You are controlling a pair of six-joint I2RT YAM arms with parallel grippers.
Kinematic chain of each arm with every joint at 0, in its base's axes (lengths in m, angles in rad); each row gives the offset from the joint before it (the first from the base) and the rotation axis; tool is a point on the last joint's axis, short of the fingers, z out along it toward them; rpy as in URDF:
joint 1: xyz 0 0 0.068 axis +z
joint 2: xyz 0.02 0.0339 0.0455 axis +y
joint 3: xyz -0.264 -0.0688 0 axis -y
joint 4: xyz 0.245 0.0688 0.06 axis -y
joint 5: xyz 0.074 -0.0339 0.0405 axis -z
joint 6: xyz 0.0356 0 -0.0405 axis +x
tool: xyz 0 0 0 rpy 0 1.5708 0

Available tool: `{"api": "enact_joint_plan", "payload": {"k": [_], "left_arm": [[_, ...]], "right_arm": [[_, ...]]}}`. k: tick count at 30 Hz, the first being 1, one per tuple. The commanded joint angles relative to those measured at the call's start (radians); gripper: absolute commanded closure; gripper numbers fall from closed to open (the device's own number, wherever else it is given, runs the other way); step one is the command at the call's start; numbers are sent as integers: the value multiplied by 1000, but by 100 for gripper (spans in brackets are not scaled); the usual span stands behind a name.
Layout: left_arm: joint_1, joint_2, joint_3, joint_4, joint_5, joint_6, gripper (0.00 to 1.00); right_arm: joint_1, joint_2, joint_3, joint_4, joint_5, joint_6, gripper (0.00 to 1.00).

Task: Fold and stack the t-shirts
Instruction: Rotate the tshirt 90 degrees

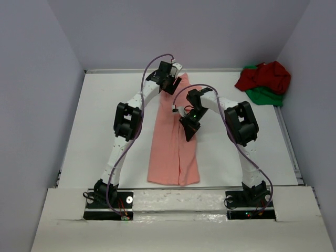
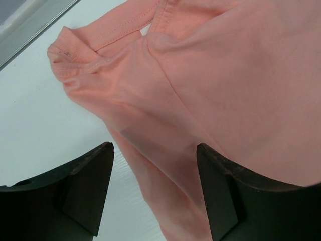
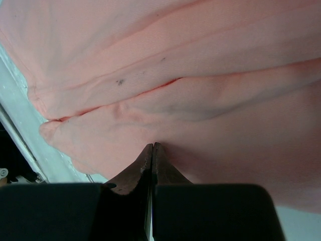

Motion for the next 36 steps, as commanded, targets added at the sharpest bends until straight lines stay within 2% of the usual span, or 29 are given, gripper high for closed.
{"api": "enact_joint_plan", "payload": {"k": [1, 3, 5, 6, 20, 22, 23, 26, 27, 29, 31, 36], "left_arm": [[-6, 14, 43, -7, -12, 0, 22], [-4, 23, 43, -8, -12, -3, 28], [-6, 33, 49, -13, -12, -9, 41], [-6, 39, 53, -16, -12, -11, 44], [24, 85, 102, -36, -56, -64, 45], [24, 77, 101, -33, -58, -58, 53], [24, 76, 99, -32, -53, -49, 62], [24, 71, 95, -32, -46, -46, 77], [24, 72, 95, -33, -43, -44, 85], [22, 77, 96, -38, -41, -44, 96], [22, 80, 95, -38, -41, -44, 100], [19, 72, 95, -39, -43, -47, 100]], "right_arm": [[13, -32, 3, 2, 3, -14, 100], [13, -35, 8, 1, 9, -11, 100], [13, -38, 11, -1, 13, -11, 100], [13, -41, 9, -2, 13, -11, 100], [13, -53, 14, -14, 42, -8, 100], [13, -47, 18, -18, 39, -10, 100], [13, -44, 23, -19, 38, -8, 100], [13, -43, 25, -22, 38, -8, 100], [13, -43, 25, -21, 39, -7, 100], [13, -44, 20, -21, 39, -7, 100], [13, -44, 17, -22, 42, -7, 100], [13, -40, 11, -25, 44, -5, 100]]}}
